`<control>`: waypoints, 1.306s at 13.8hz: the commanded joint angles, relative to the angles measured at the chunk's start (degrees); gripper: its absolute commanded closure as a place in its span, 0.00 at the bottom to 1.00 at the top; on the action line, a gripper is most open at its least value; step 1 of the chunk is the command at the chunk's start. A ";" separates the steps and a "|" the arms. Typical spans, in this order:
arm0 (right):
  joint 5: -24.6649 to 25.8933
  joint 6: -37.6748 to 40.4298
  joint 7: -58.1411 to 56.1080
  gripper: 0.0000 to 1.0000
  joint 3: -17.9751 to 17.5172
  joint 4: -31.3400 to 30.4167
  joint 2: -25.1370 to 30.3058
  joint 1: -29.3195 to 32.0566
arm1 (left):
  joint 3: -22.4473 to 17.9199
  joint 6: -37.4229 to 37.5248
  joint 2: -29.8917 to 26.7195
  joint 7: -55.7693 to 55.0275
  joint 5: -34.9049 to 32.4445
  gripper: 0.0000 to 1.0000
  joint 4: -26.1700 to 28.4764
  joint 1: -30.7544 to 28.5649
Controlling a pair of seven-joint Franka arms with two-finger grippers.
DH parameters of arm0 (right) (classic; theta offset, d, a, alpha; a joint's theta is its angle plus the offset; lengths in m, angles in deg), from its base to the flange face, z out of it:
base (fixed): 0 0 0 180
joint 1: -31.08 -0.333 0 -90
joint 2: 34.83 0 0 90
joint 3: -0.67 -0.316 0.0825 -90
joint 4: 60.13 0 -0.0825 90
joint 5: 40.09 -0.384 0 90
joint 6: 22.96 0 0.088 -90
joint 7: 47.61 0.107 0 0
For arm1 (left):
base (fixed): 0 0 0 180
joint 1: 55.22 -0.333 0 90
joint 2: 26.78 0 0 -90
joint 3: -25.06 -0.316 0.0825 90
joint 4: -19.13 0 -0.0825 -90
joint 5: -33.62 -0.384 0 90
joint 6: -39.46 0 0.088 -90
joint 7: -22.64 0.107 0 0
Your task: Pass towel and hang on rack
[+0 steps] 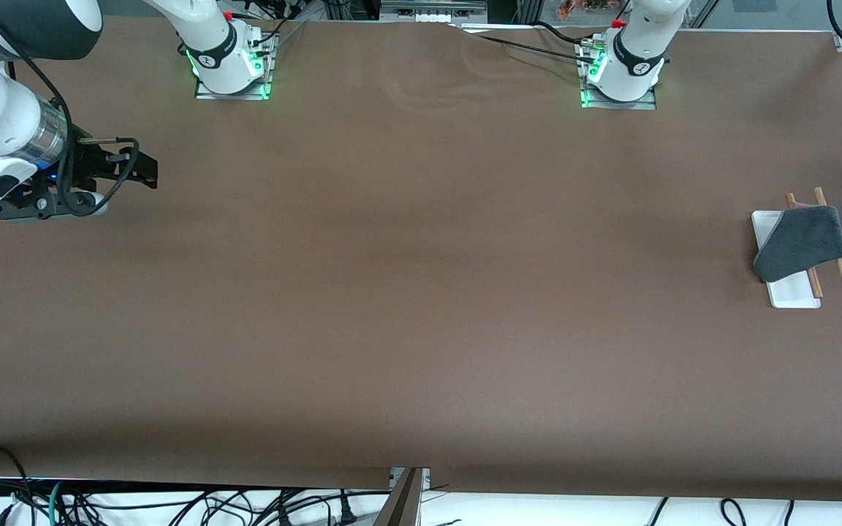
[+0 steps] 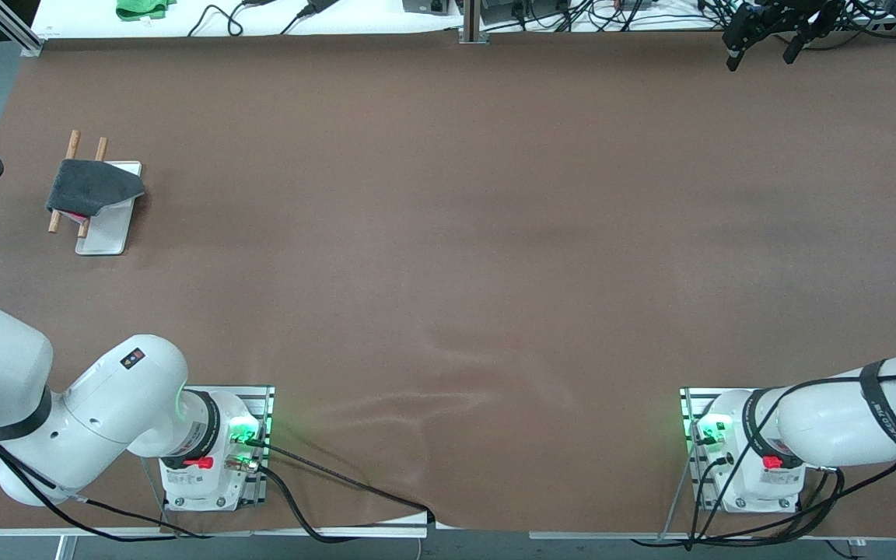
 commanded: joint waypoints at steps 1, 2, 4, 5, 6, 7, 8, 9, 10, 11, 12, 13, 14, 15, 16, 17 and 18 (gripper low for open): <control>1.08 1.26 -1.61 0.01 -0.26 1.52 -0.82 -0.10 | 5.04 6.49 -4.57 -4.73 -0.71 0.00 0.37 0.40; 0.90 1.26 -1.18 0.01 -0.34 1.52 -0.82 -0.19 | 7.50 8.34 -5.54 -8.67 -0.80 0.00 0.37 0.49; 0.99 0.65 -0.48 0.01 -0.43 1.52 -0.82 -0.28 | 12.77 12.47 -6.78 -17.11 -0.88 0.00 0.37 0.49; 0.64 0.21 -0.47 0.01 -0.34 1.52 -0.82 -0.10 | 15.41 13.97 -7.39 -20.72 -0.80 0.00 0.37 0.40; 0.46 -0.06 -0.47 0.01 -0.34 1.52 -0.82 -0.10 | 17.96 15.38 -8.09 -24.84 -0.80 0.00 0.46 0.49; 0.46 -0.41 -0.47 0.01 -0.34 1.52 -0.82 -0.10 | 20.86 16.96 -8.36 -29.58 -1.23 0.00 0.46 0.49; 0.46 -1.11 -0.47 0.01 -0.34 1.52 -0.73 -0.10 | 23.85 18.37 -8.54 -34.76 -1.67 0.00 0.46 0.49; 0.37 -1.29 -0.47 0.01 -0.34 1.52 -0.82 -0.10 | 26.31 19.34 -8.89 -39.60 -1.76 0.00 0.46 0.66; 0.37 -1.29 -0.47 0.01 -0.34 1.52 -0.82 -0.10 | 27.82 19.78 -8.98 -44.09 -1.76 0.00 0.46 1.97; 0.37 -1.29 -0.47 0.01 -0.34 1.52 -0.82 -0.10 | 27.83 20.40 -9.68 -48.05 -1.76 0.00 0.46 4.07; 0.37 -1.29 -0.47 0.01 -0.34 1.52 -0.82 -0.10 | 27.40 20.49 -10.73 -51.83 -1.50 0.00 1.07 7.14; 0.46 -1.46 -0.47 0.01 -0.34 1.52 -0.82 -0.10 | 26.87 20.49 -11.43 -56.30 -1.41 0.00 1.42 10.04; 0.55 -1.81 -0.47 0.01 -0.26 1.52 -0.82 -0.10 | 25.99 20.58 -12.57 -62.09 -1.32 0.00 1.77 13.20; 0.46 -1.82 -0.47 0.01 -0.26 1.52 -0.82 -0.10 | 23.64 20.58 -13.98 -67.54 -0.89 0.00 2.82 17.50; 0.46 -1.73 -0.47 0.01 -0.26 1.52 -0.82 -0.10 | 20.57 20.58 -15.64 -72.56 -0.36 0.00 3.26 21.63; 0.46 -1.73 -0.56 0.01 -0.34 1.52 -0.82 -0.10 | 17.23 20.40 -17.14 -77.22 1.91 0.00 4.49 25.15; 0.55 -1.64 -0.74 0.01 -0.34 1.52 -0.82 -0.10 | 12.24 20.05 -19.07 -81.27 5.58 0.00 5.54 29.19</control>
